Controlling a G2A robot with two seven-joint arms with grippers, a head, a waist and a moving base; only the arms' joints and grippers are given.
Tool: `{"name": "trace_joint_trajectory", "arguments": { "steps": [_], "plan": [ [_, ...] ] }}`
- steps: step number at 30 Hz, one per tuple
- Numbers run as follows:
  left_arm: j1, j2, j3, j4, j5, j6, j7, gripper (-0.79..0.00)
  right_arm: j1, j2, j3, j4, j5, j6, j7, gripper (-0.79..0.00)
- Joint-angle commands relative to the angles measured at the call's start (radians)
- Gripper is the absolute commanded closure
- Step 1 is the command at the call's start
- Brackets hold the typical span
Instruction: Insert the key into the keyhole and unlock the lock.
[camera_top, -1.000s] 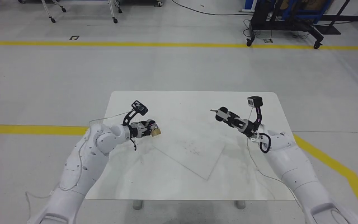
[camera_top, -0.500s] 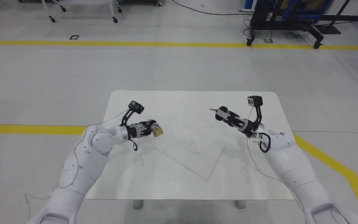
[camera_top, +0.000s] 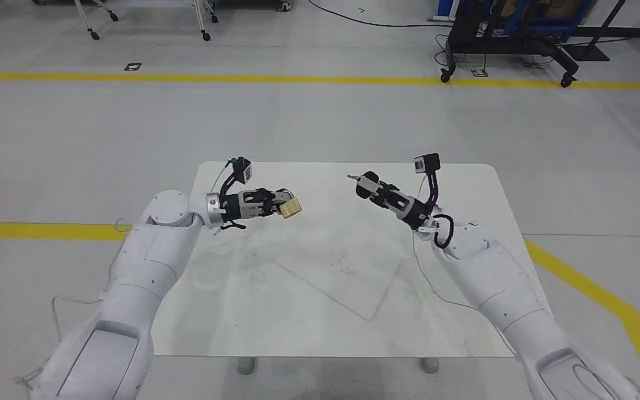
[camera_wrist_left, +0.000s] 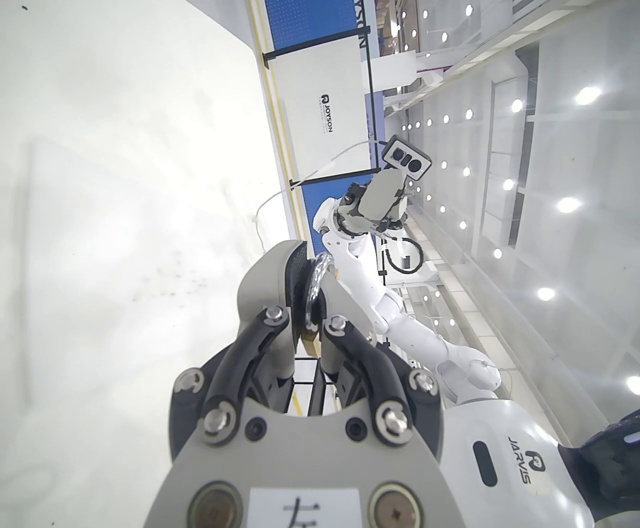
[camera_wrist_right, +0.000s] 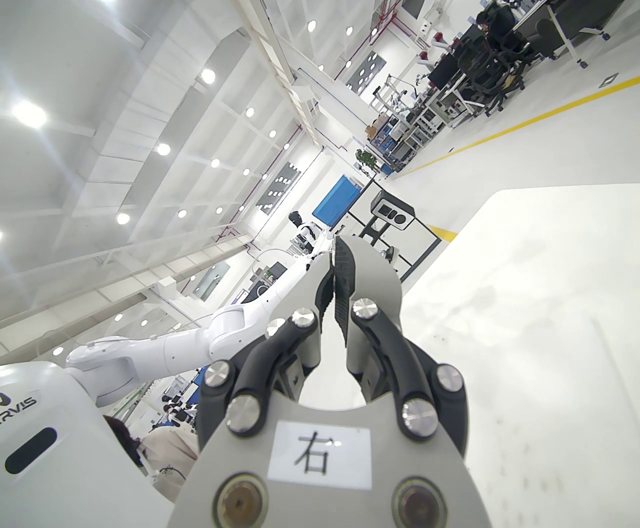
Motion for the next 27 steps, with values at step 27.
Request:
{"name": "trace_joint_trajectory", "arguments": {
  "steps": [27],
  "plan": [
    [-0.088, -0.145, 0.083, 0.152, -0.382, 0.563, 0.219, 0.000, -0.052, -0.052, -0.004, -0.106, -0.128, 0.129, -0.346, 0.000]
  ]
}}
